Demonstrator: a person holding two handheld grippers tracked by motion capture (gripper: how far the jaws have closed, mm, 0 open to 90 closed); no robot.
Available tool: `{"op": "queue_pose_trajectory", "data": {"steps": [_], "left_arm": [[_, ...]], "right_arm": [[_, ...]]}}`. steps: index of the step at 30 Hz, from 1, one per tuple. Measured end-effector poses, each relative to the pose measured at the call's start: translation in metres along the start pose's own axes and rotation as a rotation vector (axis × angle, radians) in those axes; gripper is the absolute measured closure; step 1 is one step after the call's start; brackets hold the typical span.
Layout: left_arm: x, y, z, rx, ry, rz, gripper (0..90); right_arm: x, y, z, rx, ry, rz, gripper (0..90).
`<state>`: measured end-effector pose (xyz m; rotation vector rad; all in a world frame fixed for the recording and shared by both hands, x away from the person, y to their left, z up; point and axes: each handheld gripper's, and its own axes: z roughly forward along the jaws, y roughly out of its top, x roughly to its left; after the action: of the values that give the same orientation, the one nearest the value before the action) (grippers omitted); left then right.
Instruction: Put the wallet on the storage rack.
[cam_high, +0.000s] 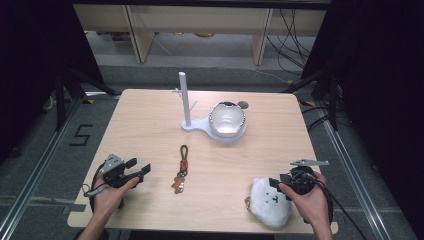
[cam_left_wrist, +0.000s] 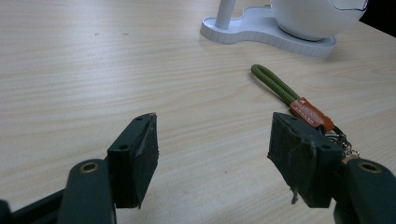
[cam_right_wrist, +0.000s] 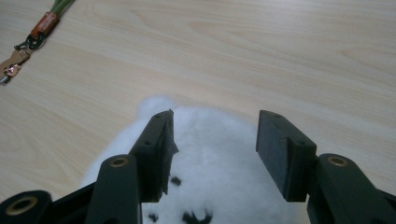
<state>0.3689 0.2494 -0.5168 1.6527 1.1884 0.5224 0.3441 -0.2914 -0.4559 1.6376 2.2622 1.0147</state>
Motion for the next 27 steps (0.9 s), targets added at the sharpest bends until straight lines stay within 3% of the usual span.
{"op": "queue_pose_trajectory", "data": {"steps": [1,8,10,11,12,13,14,15,16,17,18,20,21,22,23,24,27], "left_arm": [[-0.001,0.001,0.001,-0.001,-0.002,0.006,32.7],[-0.005,0.005,0.006,-0.001,-0.009,0.009,34.4],[-0.005,0.006,0.006,0.001,-0.003,0.013,34.9],[-0.005,0.006,0.006,0.004,-0.003,0.013,35.1],[-0.005,0.005,0.005,0.005,-0.005,0.015,35.1],[-0.005,0.005,0.006,0.001,-0.012,0.012,35.2],[-0.005,0.004,0.005,0.005,-0.011,0.011,35.3],[-0.006,0.005,0.004,0.007,-0.007,0.014,35.3],[-0.006,0.005,0.004,0.007,-0.007,0.014,35.3],[-0.006,0.005,0.004,0.002,-0.010,0.013,35.3],[-0.006,0.005,0.004,-0.001,-0.010,0.014,35.4],[-0.006,0.004,0.004,0.002,-0.010,0.015,35.5],[-0.006,0.003,0.004,0.008,-0.009,0.013,35.5],[-0.006,0.003,0.004,0.010,-0.010,0.011,35.5],[-0.007,0.003,0.004,0.018,-0.005,0.012,35.5],[-0.008,0.002,0.005,0.018,-0.010,0.014,35.5],[-0.008,0.002,0.006,0.016,-0.013,0.015,35.5]], "right_arm": [[-0.003,0.001,-0.001,0.004,0.047,0.014,47.8],[-0.015,0.004,-0.006,0.098,0.019,0.037,47.9],[-0.015,0.005,-0.008,0.149,0.027,0.084,47.7],[-0.019,0.006,-0.009,0.182,-0.006,0.052,47.5],[-0.019,0.006,-0.009,0.182,-0.006,0.052,47.5],[-0.017,0.006,-0.009,0.206,-0.024,0.083,47.5],[-0.020,0.006,-0.009,0.212,-0.035,0.070,47.1],[-0.020,0.008,-0.009,0.253,-0.046,0.098,46.6],[-0.020,0.008,-0.009,0.253,-0.046,0.098,46.6],[-0.016,0.008,-0.008,0.266,-0.055,0.167,46.1],[-0.019,0.010,-0.008,0.295,-0.063,0.138,45.8],[-0.021,0.011,-0.007,0.308,-0.061,0.140,45.0],[-0.011,0.012,-0.005,0.321,-0.058,0.272,44.2],[-0.021,0.013,-0.004,0.340,-0.047,0.170,44.0],[-0.024,0.013,-0.001,0.350,-0.048,0.149,43.5],[-0.025,0.015,0.003,0.378,-0.046,0.155,42.1],[-0.028,0.017,0.007,0.388,-0.044,0.150,41.5]]}}
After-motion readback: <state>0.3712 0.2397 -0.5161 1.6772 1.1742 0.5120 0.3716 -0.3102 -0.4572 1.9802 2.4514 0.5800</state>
